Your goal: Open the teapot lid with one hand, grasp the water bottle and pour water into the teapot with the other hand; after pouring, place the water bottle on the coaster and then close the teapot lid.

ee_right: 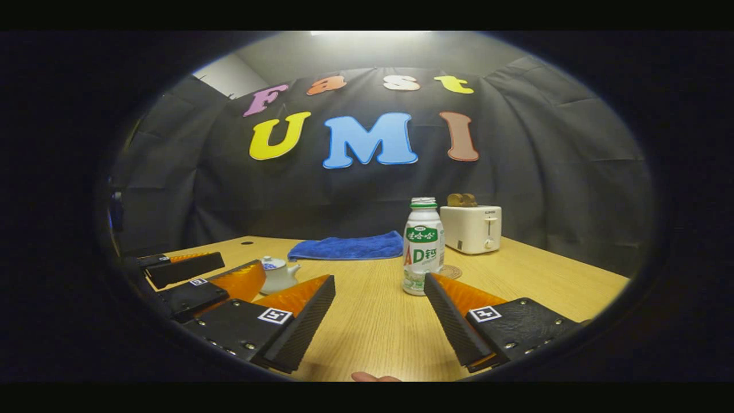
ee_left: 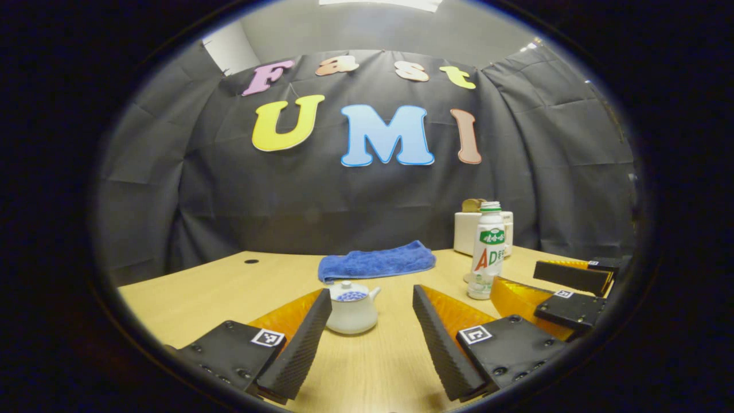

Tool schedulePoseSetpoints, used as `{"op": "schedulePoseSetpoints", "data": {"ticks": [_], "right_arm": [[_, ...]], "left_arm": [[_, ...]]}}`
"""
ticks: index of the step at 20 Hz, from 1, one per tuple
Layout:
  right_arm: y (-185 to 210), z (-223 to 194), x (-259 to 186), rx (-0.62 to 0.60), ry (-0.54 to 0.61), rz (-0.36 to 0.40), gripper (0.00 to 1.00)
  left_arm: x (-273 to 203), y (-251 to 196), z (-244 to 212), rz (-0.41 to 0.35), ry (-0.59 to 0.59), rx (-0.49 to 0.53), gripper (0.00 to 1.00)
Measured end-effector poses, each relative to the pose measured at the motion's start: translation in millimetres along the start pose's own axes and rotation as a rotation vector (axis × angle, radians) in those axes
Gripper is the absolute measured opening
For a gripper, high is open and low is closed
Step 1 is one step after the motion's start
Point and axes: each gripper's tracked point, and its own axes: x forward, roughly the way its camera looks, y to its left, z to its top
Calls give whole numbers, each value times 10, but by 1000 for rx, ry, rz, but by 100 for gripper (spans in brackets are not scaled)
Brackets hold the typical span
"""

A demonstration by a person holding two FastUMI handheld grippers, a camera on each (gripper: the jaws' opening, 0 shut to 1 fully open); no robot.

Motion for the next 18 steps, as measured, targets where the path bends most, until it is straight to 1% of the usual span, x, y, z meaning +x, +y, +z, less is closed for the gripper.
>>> {"op": "schedulePoseSetpoints", "data": {"ticks": [2,4,5,7,9,10,11,12,14,15,17,18], "right_arm": [[46,44,-6,-5,-13,30,96],[36,72,-1,-30,-19,31,96],[35,85,-2,-38,-19,33,96],[58,71,0,-25,-7,48,96],[48,61,0,-18,3,57,96],[25,57,-4,-21,2,54,96],[-4,71,-5,-21,1,48,96],[-18,72,-3,-19,-2,46,96],[-42,111,-9,-9,-10,42,96],[-50,135,-11,-6,-14,42,96],[-49,137,-8,-3,-13,45,96],[-33,116,-6,-3,-8,53,96]], "left_arm": [[132,13,-18,-25,14,-13,95],[279,82,-35,-23,29,-16,94],[354,127,-36,-20,37,-17,99],[537,193,-11,-13,45,-10,89],[730,297,-11,4,61,-4,99],[817,332,-15,8,67,-11,94],[897,369,-43,12,83,-21,99],[976,397,-92,14,100,-28,94],[1088,441,-236,35,138,-17,94],[1113,474,-254,49,155,-5,99],[1158,534,-211,69,137,10,96],[1197,530,-255,64,150,11,92]]}}
